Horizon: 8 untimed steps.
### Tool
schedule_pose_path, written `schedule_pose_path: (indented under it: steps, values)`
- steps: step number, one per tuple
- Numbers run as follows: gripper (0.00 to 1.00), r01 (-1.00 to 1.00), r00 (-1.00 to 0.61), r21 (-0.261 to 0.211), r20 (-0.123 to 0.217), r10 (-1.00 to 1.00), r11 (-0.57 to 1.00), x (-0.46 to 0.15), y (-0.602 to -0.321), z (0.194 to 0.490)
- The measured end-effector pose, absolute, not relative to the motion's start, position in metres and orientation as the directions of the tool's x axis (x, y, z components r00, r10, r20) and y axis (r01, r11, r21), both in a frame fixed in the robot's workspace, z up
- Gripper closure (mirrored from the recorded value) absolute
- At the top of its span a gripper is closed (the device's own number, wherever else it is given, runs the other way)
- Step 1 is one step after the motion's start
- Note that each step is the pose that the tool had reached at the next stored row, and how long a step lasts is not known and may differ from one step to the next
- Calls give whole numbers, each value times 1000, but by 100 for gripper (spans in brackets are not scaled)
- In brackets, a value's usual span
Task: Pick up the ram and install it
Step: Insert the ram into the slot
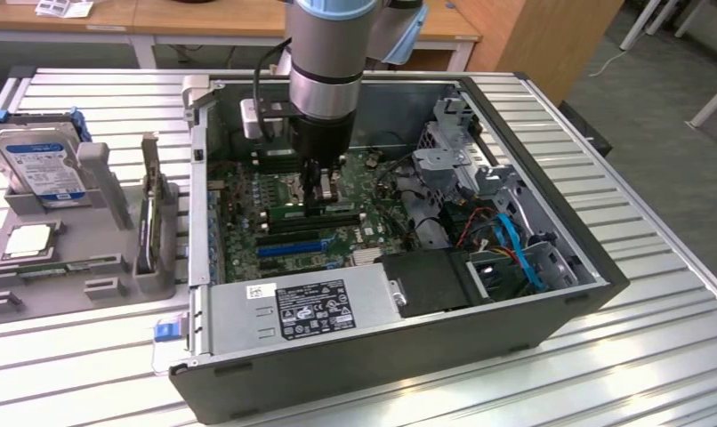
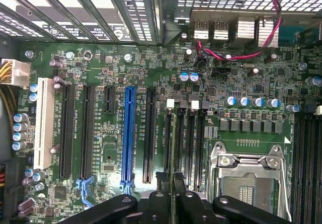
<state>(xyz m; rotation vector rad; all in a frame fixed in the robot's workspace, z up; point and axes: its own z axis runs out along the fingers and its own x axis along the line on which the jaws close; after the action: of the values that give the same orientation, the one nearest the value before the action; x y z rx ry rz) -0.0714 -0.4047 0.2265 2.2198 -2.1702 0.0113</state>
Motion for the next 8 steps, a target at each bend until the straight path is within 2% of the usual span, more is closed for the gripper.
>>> schedule_pose_path:
  steps: [8]
  values:
    - [86, -1000, 23, 21, 31, -999, -22, -71, -405, 224]
